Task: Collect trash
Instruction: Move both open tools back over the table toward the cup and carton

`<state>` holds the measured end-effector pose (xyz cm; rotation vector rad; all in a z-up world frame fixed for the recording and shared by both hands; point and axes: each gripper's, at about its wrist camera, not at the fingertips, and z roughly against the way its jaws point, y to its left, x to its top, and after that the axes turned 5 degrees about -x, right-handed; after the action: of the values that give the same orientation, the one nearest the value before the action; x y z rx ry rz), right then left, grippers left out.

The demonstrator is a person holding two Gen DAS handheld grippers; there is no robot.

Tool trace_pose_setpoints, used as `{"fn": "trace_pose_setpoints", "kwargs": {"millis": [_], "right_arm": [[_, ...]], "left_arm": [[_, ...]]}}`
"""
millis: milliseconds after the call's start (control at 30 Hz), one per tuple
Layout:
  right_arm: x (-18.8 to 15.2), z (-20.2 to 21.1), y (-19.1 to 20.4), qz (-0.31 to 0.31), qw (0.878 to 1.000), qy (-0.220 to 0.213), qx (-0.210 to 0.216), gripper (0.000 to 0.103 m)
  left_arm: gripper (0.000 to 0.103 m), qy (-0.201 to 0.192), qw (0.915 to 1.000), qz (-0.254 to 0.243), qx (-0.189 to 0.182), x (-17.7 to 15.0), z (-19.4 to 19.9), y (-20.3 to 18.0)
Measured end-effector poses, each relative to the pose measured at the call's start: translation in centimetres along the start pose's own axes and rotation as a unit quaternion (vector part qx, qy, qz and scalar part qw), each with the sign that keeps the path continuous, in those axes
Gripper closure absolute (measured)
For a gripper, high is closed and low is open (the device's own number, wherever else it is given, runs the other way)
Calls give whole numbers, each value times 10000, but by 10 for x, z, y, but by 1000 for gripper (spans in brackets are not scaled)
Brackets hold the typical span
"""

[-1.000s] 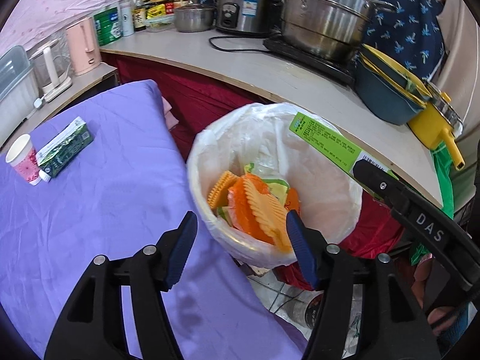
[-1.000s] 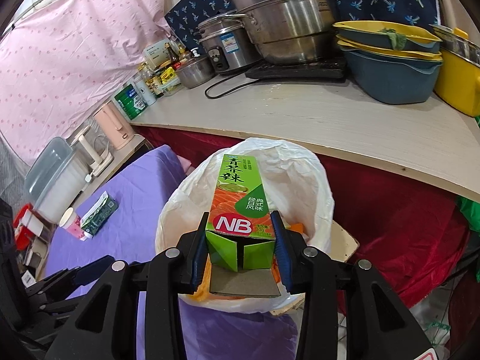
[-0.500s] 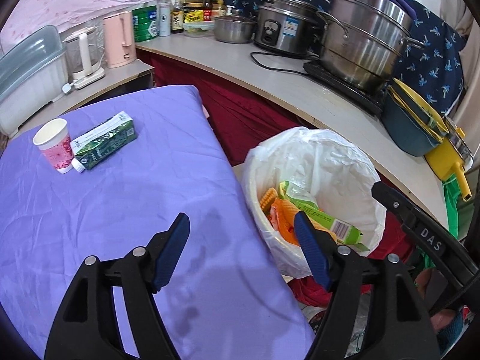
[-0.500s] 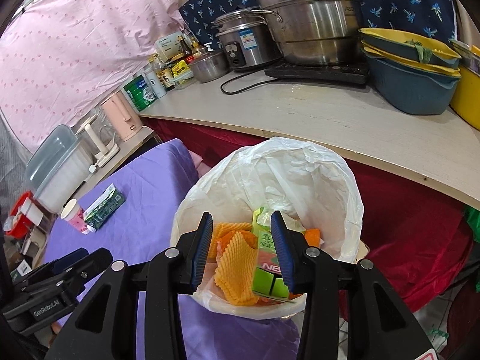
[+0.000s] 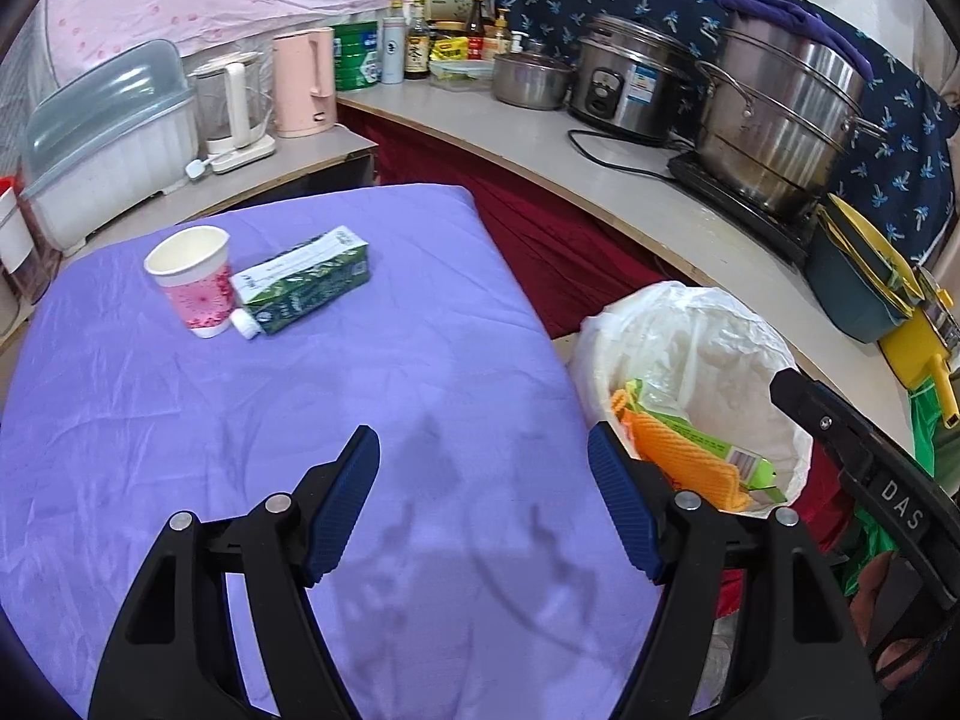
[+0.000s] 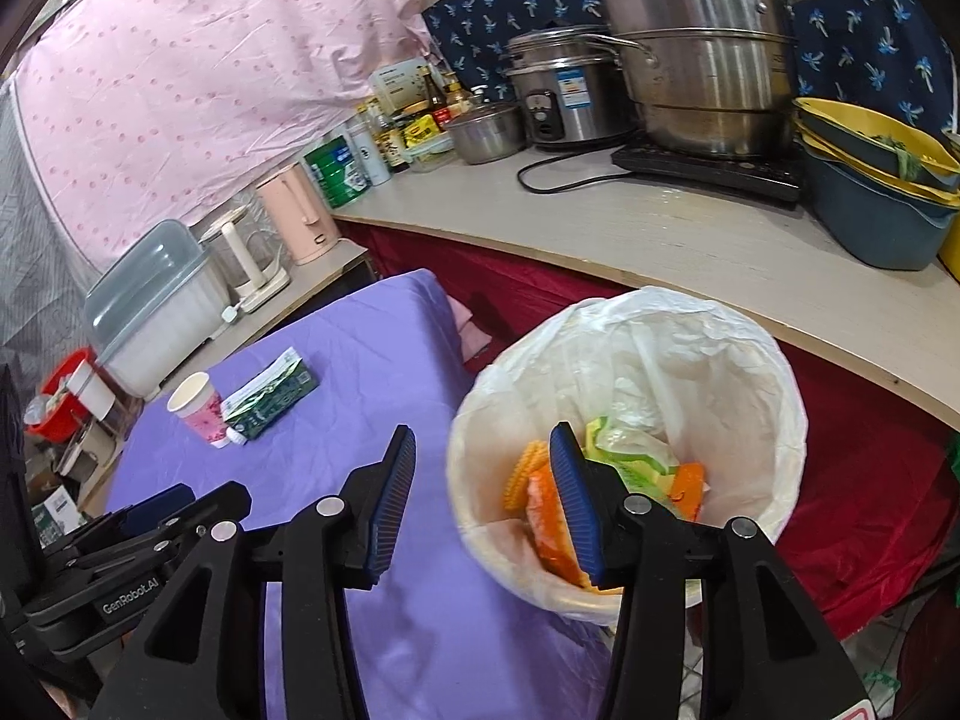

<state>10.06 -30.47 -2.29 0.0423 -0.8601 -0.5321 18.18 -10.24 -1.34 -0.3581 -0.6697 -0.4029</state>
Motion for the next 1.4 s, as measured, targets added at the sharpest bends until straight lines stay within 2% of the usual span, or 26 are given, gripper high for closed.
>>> {"fn": "trace_pose_setpoints", "kwargs": {"millis": [500,600,733,900,1167,1400], "right_arm": [[-14,-24,85,473,9980,247,328,56],[-19,-34,105,565,9971,316,396,52],[-23,-48,129,673,9956,421,491,52],[-28,-72,158,831,9930,584,595,51],[-32,-117,195,958,9894,823,717,51],[-36,-157,215,980,9868,1014,796,51]], "left_arm": [[35,-94,9975,497,501,-6,20,96],[35,-83,9963,583,623,-7,20,116],[34,-72,9946,690,769,-7,18,143],[27,-123,9929,737,931,-2,12,173],[18,-198,9926,684,988,16,-9,203],[15,-299,9935,537,953,35,-42,218]]}}
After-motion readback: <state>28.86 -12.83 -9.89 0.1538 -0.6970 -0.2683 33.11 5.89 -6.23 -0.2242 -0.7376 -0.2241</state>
